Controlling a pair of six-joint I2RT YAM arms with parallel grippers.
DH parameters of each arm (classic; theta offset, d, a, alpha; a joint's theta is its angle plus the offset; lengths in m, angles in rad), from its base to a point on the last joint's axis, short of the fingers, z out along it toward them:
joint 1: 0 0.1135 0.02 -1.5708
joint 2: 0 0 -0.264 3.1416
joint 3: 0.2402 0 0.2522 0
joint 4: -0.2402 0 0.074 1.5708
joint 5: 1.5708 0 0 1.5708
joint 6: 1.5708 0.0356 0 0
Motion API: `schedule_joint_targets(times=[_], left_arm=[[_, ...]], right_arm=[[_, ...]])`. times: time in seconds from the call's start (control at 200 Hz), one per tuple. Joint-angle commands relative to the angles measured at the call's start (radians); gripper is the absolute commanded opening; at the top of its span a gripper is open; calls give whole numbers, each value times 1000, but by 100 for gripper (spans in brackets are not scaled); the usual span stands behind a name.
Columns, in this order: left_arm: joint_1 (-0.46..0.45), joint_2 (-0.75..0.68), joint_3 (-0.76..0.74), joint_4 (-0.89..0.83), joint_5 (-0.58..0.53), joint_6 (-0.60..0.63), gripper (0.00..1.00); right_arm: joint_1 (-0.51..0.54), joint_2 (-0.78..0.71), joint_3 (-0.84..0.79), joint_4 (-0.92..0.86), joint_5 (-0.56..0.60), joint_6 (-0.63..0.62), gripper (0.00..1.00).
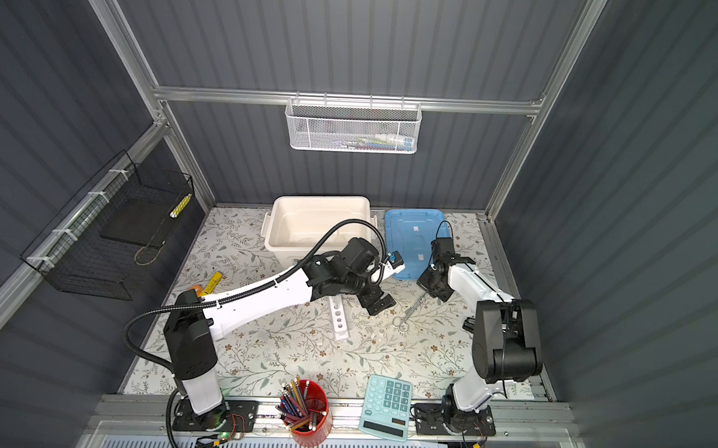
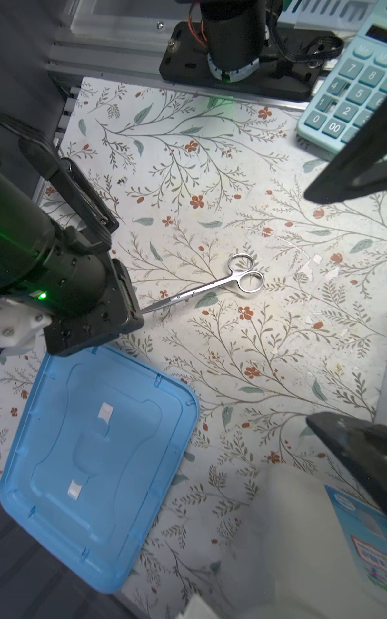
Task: Organize the chemistry lab equipment
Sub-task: 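Lower the left gripper onto the silver scissors beside the right gripper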
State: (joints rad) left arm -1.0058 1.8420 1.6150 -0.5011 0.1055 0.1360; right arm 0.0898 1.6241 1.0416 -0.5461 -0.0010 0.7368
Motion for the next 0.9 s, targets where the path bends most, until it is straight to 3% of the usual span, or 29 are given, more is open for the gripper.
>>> schedule_joint_targets(times=[0.0, 0.28, 0.891], left_arm=[[-10, 56, 27, 24, 54, -37, 98], [-17, 141, -3, 179, 66, -99, 100], [1, 331, 85, 222, 176, -112, 100]], right_arm=[[-5, -18, -26, 10, -9, -1, 0], [-12, -33, -41, 30, -28, -4, 0], [-22, -56, -72, 55, -73, 1, 0]])
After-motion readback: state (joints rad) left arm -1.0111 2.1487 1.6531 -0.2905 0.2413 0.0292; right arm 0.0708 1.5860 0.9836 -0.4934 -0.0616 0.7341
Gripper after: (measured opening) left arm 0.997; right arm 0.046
